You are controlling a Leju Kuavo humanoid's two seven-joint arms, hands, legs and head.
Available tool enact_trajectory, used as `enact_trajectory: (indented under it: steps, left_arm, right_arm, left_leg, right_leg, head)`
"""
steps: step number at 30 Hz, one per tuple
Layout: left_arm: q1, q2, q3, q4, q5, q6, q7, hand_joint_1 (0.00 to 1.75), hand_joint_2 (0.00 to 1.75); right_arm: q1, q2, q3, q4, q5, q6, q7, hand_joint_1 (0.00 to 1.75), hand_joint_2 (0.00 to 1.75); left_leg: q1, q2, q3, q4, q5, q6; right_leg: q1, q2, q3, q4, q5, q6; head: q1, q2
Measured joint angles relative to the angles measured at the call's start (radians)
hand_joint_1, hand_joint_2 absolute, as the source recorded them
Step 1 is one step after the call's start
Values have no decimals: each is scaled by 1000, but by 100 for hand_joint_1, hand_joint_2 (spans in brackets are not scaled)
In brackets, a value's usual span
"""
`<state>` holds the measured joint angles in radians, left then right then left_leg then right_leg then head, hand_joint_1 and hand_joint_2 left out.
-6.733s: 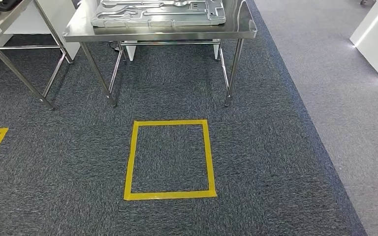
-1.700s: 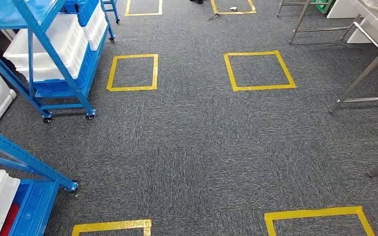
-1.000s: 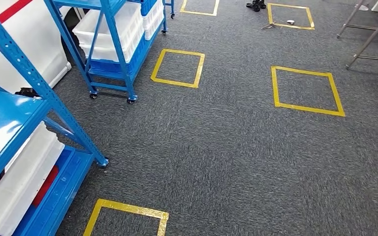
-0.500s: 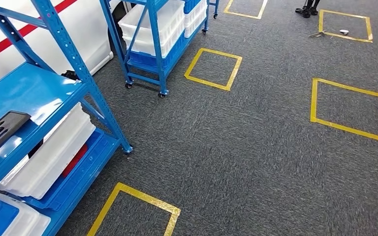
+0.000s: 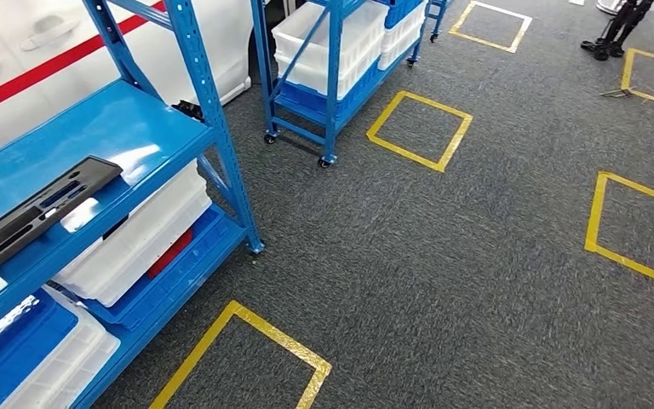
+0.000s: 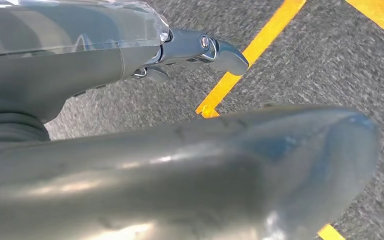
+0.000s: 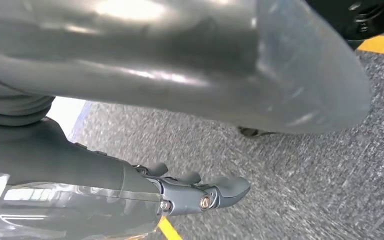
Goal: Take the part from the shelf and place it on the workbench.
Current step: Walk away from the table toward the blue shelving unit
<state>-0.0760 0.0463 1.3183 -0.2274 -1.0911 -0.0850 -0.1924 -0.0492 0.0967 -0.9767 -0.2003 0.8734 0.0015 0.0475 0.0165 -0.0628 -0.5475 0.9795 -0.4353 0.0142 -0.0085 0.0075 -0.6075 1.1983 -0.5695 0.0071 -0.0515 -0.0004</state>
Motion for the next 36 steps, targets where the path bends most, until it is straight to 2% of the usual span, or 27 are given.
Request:
enact_trajectory:
  steps: [2,3,4,6,8,10,12,13,14,15,17,19,21,22,23,24,25,26,27,28,29,30,31,33,34,35,36]
  left_arm:
    - [-2,0,0,0,1,-5,-5,0,0]
    - [-3,0,0,0,2,-7,-8,0,0]
    - [-3,0,0,0,3,-9,-9,0,0]
    - [-1,0,0,0,5,-11,-12,0,0]
    - [1,-1,0,0,7,-12,-15,0,0]
    - [-2,-1,0,0,8,-13,-20,0,0]
    - [-4,-3,0,0,9,-14,-25,0,0]
    - [-3,-3,0,0,9,-14,-26,0,0]
    - [-1,-4,0,0,9,-14,-26,0,0]
    - [1,-4,0,0,9,-14,-26,0,0]
    - [0,-4,0,0,9,-14,-26,0,0]
    - [-3,-3,0,0,10,-13,-27,0,0]
    - [-1,-3,0,0,12,-12,-27,0,0]
    - [1,-2,0,0,12,-11,-27,0,0]
    - [2,-2,0,0,12,-11,-27,0,0]
    - [1,-2,0,0,13,-10,-27,0,0]
    - [-1,-2,0,0,13,-9,-27,0,0]
    - [-3,-2,0,0,12,-8,-27,0,0]
    - [-4,-2,0,0,12,-7,-27,0,0]
    - [-3,-2,0,0,12,-6,-27,0,0]
    - [-2,-2,0,0,11,-5,-27,0,0]
    - [0,-2,0,0,10,-4,-27,0,0]
    - [0,-2,0,0,9,-4,-27,0,0]
    - [-1,-3,0,0,8,-3,-26,0,0]
    - [-1,-3,0,0,7,-3,-26,0,0]
    - [-1,-3,0,0,5,-3,-25,0,0]
    - [0,-3,0,0,3,-3,-25,0,0]
  right_arm:
    - [1,0,-3,0,0,-4,0,0,0]
    - [1,0,-4,0,0,-5,-1,0,0]
    - [1,0,-4,0,0,-7,-3,0,0]
    - [-3,1,-4,0,1,-8,-8,0,0]
    - [-3,1,-5,0,2,-9,-12,0,0]
    - [1,1,-5,0,2,-10,-13,0,0]
    - [5,1,-8,0,2,-10,-14,0,0]
    - [5,1,-9,0,3,-10,-14,0,0]
    - [5,1,-11,0,3,-9,-15,0,0]
    - [4,1,-12,0,3,-9,-15,0,0]
    - [3,2,-12,0,3,-9,-15,0,0]
    - [2,2,-14,0,3,-8,-15,0,0]
    - [-2,2,-15,0,3,-5,-15,0,0]
    - [-5,2,-17,0,3,-3,-15,0,0]
    - [-5,2,-18,0,3,-1,-15,0,0]
    - [-5,2,-19,0,3,1,-15,0,0]
    - [-3,2,-20,0,3,3,-15,0,0]
    - [-1,2,-21,1,3,5,-15,0,0]
    - [0,3,-21,1,3,6,-15,0,0]
    - [1,4,-22,1,3,7,-15,0,0]
    - [2,4,-22,2,3,7,-15,0,0]
    - [3,5,-23,2,3,7,-15,0,0]
    - [4,5,-23,2,3,6,-15,0,0]
    - [6,5,-24,2,3,3,-15,0,0]
    - [6,5,-25,2,3,1,-15,0,0]
    - [5,5,-26,2,3,-1,-15,0,0]
    - [4,4,-26,2,3,-3,-15,0,0]
  left_leg:
    - [-1,-26,-2,6,-2,-7]
    - [-2,-37,-5,9,-2,-12]
    - [-2,-46,-8,10,-1,-18]
    - [-2,-61,-14,9,1,-31]
    - [-3,-23,-27,35,-17,-40]
    - [-4,35,-76,141,-77,-46]
    - [-3,53,-139,278,-137,-51]
    - [-2,55,-152,310,-143,-53]
    - [-2,58,-144,299,-128,-52]
    - [-3,63,-115,248,-98,-50]
    - [-8,104,-33,98,-39,-40]
    - [-15,134,5,20,-22,-25]
    - [-17,117,3,13,-22,-13]
    - [-14,106,4,9,-18,-9]
    - [-11,95,5,5,-14,-3]
    - [-8,84,5,1,-9,3]
    - [-6,74,4,0,-6,6]
    - [-6,62,1,0,-5,9]
    - [-6,49,-1,1,-4,9]
    - [-6,36,-2,2,-3,9]
    - [-6,21,-2,4,-3,9]
    - [-5,7,-2,6,-4,7]
    - [-5,-8,-2,10,-6,4]
    - [-6,-33,-6,20,-9,-7]
    - [-7,-44,-10,23,-9,-13]
    - [-6,-53,-14,24,-7,-21]
    - [-5,-63,-18,22,-5,-28]
  right_leg:
    - [-3,41,59,-138,67,-6]
    - [-3,56,75,-178,81,-9]
    - [-1,64,80,-194,83,-11]
    - [0,44,81,-197,84,-19]
    - [-3,20,84,-205,88,-33]
    - [-2,-8,85,-210,90,-44]
    - [3,-37,84,-209,88,-47]
    - [4,-51,84,-209,87,-48]
    - [5,-64,85,-208,85,-48]
    - [6,-77,86,-207,83,-47]
    - [10,-100,92,-205,77,-41]
    - [15,-119,97,-203,72,-32]
    - [17,-137,102,-204,69,-23]
    - [16,-129,103,-201,64,-17]
    - [14,-108,99,-186,51,-12]
    - [12,-77,84,-151,26,-7]
    - [8,-43,58,-95,-8,-4]
    - [5,-22,25,-25,-44,-3]
    - [3,-13,-8,41,-70,-1]
    - [1,-10,-30,82,-77,0]
    - [-1,-9,-34,85,-63,2]
    - [-4,-6,-18,48,-30,2]
    - [-8,7,11,-21,13,2]
    - [-13,48,62,-141,67,2]
    - [-13,62,73,-171,76,1]
    - [-11,64,74,-177,74,-2]
    - [-10,53,73,-178,76,-8]
  head:
    - [0,0]
    - [0,0]
    - [0,0]
    - [0,0]
    - [0,0]
    - [0,0]
    - [0,0]
    - [0,0]
    - [0,0]
    - [0,0]
    - [0,0]
    - [0,0]
    - [0,0]
    - [0,0]
    - [0,0]
    - [0,0]
    - [0,0]
    - [0,0]
    - [0,0]
    - [0,0]
    - [0,0]
    - [0,0]
    - [0,0]
    - [0,0]
    - [0,0]
    - [0,0]
    - [0,0]
